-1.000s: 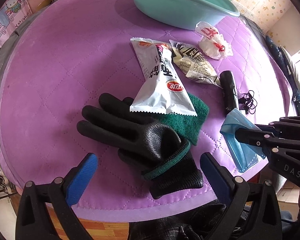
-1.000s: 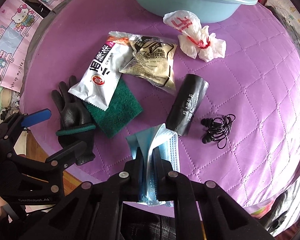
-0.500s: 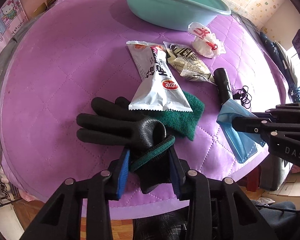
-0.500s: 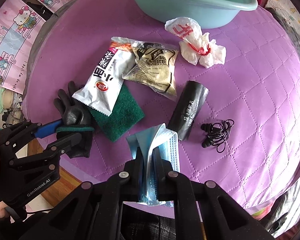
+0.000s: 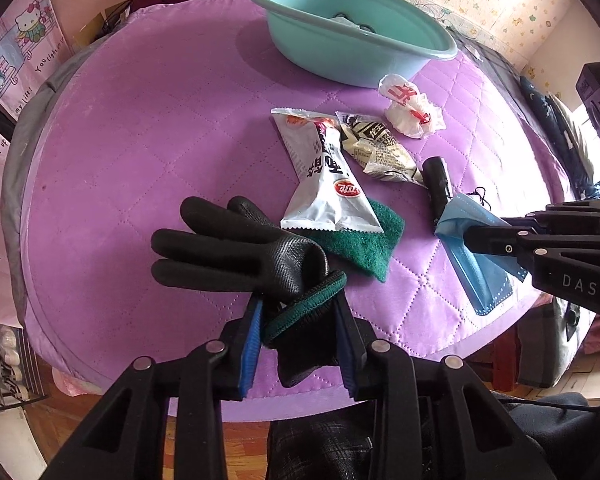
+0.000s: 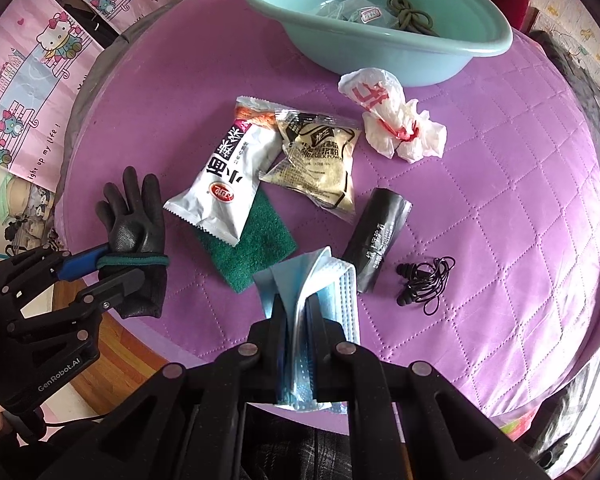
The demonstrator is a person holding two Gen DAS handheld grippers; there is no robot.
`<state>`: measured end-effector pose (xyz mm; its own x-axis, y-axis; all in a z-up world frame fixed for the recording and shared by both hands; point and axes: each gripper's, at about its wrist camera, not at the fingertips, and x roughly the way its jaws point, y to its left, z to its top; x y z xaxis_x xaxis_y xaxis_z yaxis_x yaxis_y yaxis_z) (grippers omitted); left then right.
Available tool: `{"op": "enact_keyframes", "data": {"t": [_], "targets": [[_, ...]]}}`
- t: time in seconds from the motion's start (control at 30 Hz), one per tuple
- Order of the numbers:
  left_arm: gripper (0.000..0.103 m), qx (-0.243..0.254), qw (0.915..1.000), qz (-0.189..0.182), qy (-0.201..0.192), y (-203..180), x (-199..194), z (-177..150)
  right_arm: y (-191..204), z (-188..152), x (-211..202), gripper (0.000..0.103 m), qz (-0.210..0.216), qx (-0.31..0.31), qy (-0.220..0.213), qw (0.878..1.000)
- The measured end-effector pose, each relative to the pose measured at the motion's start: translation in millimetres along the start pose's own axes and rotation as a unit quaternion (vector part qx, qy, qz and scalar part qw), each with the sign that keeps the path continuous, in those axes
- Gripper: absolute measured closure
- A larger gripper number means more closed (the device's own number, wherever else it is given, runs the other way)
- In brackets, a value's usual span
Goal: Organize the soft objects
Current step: 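Carry the glove and face mask with both tools over the basin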
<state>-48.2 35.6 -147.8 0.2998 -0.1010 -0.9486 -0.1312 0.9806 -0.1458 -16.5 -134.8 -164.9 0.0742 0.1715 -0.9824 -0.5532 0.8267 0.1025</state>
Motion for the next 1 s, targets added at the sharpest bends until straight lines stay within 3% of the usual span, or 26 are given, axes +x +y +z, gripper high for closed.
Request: {"op": "enact_keyframes", "data": {"t": [0.4,1.0], "targets": [[0.067,0.024,0.9993,0.000,-0.028,-6.8,-35.0,3.2,-5.2,1.2,-27.7,0.096,-0.008,0.004,-0.029,1.000],[0.067,0.083,0.9945,-0.014,-0.062,-35.7,-56.9,29.3,-21.0,7.6,-59.7,0.096,-0.035,0.022,-0.076,0.996]]}}
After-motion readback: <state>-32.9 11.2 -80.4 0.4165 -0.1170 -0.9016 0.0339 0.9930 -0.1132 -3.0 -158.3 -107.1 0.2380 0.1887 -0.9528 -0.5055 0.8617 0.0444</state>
